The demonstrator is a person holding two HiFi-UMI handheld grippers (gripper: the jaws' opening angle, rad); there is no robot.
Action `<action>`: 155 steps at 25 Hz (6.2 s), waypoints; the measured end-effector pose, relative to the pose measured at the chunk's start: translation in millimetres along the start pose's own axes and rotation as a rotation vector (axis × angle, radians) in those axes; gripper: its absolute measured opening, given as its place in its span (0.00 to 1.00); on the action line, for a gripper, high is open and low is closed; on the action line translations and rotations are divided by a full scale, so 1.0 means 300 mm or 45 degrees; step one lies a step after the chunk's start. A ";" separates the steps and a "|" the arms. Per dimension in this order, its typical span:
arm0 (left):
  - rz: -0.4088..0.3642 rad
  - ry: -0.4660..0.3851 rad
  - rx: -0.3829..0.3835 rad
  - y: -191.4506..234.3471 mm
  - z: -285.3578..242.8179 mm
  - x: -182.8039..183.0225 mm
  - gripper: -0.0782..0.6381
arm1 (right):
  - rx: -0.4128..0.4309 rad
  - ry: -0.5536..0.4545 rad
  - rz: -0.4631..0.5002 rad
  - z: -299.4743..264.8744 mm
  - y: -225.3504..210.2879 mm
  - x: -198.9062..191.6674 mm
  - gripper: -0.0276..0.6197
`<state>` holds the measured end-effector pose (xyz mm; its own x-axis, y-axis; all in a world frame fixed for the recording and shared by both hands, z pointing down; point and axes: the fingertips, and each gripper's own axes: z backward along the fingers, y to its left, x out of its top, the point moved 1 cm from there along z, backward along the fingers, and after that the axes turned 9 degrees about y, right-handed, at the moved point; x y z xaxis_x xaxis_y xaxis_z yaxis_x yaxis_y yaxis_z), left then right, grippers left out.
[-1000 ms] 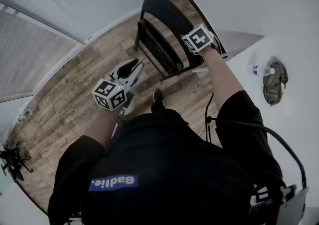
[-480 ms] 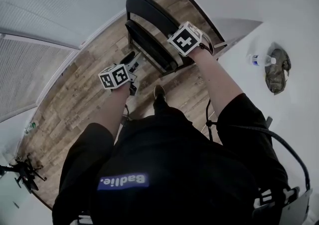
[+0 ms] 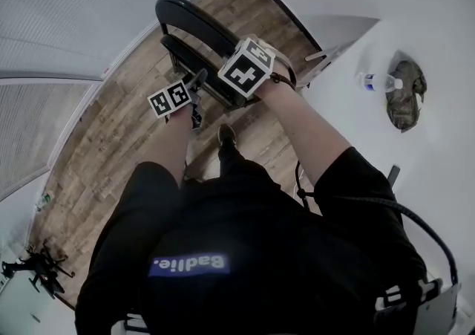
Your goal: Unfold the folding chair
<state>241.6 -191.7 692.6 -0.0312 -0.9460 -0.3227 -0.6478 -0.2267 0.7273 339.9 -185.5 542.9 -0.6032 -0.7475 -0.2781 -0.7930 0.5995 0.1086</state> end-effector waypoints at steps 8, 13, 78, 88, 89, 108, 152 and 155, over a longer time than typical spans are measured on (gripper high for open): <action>0.025 0.032 0.026 0.034 -0.196 0.030 0.48 | 0.003 -0.004 0.009 -0.015 -0.010 -0.013 0.25; 0.116 0.052 0.049 0.060 -0.266 0.042 0.48 | -0.007 0.003 0.014 -0.016 0.003 -0.004 0.25; 0.547 -0.266 -0.272 1.608 0.385 -0.788 0.49 | 0.470 -0.074 -0.191 -0.596 0.377 -0.052 0.25; 0.538 -0.294 -0.315 1.738 0.387 -0.862 0.52 | 0.559 -0.117 -0.201 -0.626 0.499 -0.033 0.23; 0.544 -0.297 -0.306 1.757 0.391 -0.873 0.53 | 0.567 -0.122 -0.200 -0.623 0.526 -0.025 0.23; 0.592 -0.250 0.159 1.868 0.529 -0.940 0.70 | 0.464 -0.113 -0.220 -0.630 0.606 -0.013 0.22; -0.562 -0.578 0.023 -0.033 1.616 -0.346 0.46 | 0.649 -0.640 0.176 0.240 1.241 0.253 0.17; -0.697 -0.618 0.012 -0.154 1.656 -0.347 0.27 | 0.713 -0.743 0.268 0.362 1.320 0.308 0.15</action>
<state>-103.3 32.3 391.7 -0.0334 -0.4881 -0.8722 -0.6737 -0.6336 0.3803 -20.5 14.0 456.6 -0.4710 -0.4282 -0.7713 -0.4161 0.8788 -0.2338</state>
